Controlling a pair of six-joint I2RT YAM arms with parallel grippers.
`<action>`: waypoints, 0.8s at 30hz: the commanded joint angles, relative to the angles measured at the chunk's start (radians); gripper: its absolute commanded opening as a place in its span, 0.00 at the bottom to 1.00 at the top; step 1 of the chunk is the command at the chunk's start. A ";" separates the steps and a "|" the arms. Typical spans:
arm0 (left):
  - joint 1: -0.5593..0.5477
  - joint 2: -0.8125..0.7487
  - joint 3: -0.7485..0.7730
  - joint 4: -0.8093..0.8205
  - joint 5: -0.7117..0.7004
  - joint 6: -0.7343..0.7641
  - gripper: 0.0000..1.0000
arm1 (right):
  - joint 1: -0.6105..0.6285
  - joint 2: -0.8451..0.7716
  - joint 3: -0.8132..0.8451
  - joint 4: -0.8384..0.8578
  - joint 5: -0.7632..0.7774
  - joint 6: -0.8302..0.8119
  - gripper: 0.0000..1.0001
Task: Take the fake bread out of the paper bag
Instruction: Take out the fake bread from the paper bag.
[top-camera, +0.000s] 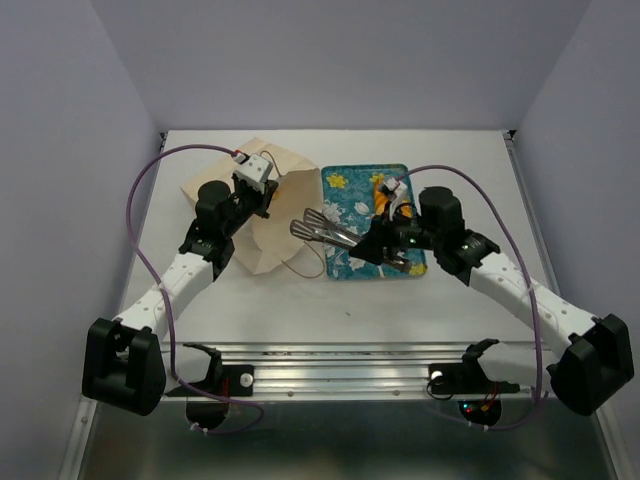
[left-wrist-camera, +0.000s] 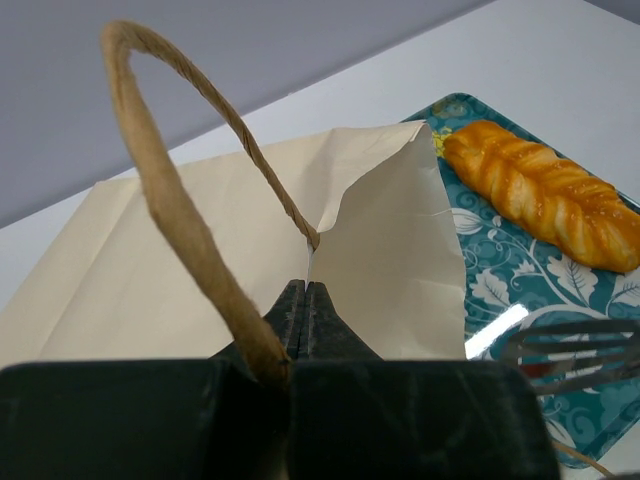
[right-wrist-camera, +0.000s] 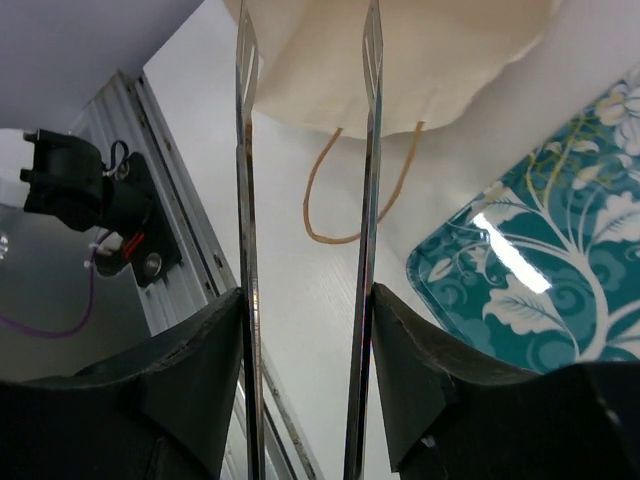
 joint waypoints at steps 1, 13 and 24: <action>-0.008 -0.013 0.038 0.056 0.035 -0.020 0.00 | 0.116 0.095 0.112 0.097 0.160 -0.108 0.56; -0.009 -0.032 0.041 0.049 0.047 -0.046 0.00 | 0.287 0.502 0.425 0.034 0.621 -0.417 0.56; -0.012 -0.040 0.047 0.028 0.052 -0.044 0.00 | 0.360 0.700 0.547 0.100 0.815 -0.446 0.57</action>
